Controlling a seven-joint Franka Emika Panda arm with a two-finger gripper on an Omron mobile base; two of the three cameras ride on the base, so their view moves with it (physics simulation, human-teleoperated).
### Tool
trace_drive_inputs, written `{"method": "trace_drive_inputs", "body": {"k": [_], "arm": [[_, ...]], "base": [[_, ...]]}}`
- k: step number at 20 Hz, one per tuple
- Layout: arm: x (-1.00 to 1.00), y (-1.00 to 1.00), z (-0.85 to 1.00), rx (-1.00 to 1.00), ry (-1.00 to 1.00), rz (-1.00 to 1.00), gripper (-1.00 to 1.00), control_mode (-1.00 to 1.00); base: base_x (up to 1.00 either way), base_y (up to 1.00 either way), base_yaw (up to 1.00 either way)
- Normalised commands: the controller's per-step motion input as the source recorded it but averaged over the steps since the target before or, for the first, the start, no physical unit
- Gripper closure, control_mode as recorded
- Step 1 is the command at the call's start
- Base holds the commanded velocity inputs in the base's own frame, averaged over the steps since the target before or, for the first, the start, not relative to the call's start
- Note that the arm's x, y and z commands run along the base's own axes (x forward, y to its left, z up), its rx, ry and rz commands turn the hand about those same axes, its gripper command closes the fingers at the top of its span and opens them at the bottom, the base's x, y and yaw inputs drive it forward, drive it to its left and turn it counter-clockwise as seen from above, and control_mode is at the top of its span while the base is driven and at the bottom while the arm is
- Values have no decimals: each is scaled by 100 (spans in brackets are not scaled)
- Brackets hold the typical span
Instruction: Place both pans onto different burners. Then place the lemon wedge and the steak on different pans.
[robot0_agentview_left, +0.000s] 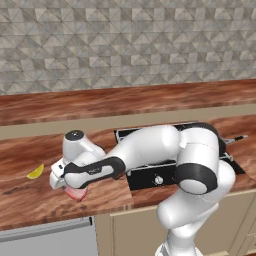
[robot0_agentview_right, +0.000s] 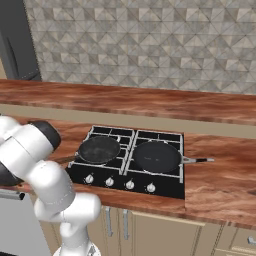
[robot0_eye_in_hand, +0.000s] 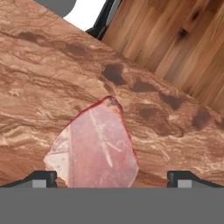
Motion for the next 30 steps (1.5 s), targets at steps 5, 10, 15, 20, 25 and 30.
{"method": "trace_drive_inputs", "body": {"k": [5, 10, 15, 20, 25, 30], "arm": [[14, 8, -14, -4, 0, 1, -100, -100], [2, 20, -11, -1, 2, 2, -100, -100], [0, 20, -10, 0, 2, 2, -100, -100], [0, 0, -22, -3, 0, 0, -100, -100], [0, 0, -26, -2, 0, 0, -100, -100], [0, 0, -20, -2, 0, 0, -100, -100]], "base": [[0, 0, 0], [0, 0, 0], [0, 0, 0], [0, 0, 0], [0, 0, 0], [0, 0, 0]]}}
